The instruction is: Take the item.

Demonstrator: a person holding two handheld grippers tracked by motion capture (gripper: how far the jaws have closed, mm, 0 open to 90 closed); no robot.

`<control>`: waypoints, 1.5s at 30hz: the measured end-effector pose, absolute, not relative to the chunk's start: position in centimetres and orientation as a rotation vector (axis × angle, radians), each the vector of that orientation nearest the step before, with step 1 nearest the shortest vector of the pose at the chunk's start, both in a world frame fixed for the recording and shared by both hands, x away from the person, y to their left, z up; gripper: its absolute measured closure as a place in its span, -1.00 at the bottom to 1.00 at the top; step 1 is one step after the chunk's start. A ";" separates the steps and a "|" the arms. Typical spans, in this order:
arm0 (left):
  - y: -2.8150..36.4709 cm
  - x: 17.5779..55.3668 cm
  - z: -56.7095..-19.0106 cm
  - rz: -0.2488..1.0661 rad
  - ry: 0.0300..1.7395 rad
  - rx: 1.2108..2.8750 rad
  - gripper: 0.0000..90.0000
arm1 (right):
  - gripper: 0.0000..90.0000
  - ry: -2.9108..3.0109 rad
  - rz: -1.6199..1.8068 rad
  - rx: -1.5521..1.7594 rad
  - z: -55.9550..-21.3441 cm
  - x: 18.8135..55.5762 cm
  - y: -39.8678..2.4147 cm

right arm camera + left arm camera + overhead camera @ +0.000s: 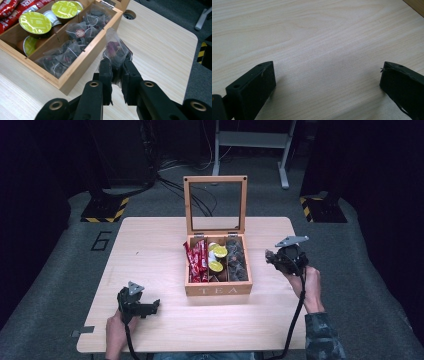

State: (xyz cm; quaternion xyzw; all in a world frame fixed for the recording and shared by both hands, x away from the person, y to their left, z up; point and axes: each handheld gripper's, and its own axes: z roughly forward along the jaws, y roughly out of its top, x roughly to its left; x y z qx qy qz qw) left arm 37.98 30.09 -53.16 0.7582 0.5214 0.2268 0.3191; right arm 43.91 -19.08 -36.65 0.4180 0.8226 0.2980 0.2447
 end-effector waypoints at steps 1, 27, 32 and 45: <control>30.1 38.0 -53.2 0.596 1.371 1.995 -1.00 | 0.77 2.243 0.811 1.135 -36.7 43.9 -19.3; 30.1 38.0 -53.2 0.596 1.371 1.993 -1.00 | 0.77 2.175 0.729 1.280 -37.0 43.1 -23.7; 30.1 38.0 -53.2 0.596 1.371 1.994 -1.00 | 0.77 2.183 0.708 1.300 -37.1 43.0 -24.5; 30.1 38.0 -53.2 0.596 1.371 1.994 -1.00 | 0.77 2.155 0.670 1.369 -37.9 43.0 -26.5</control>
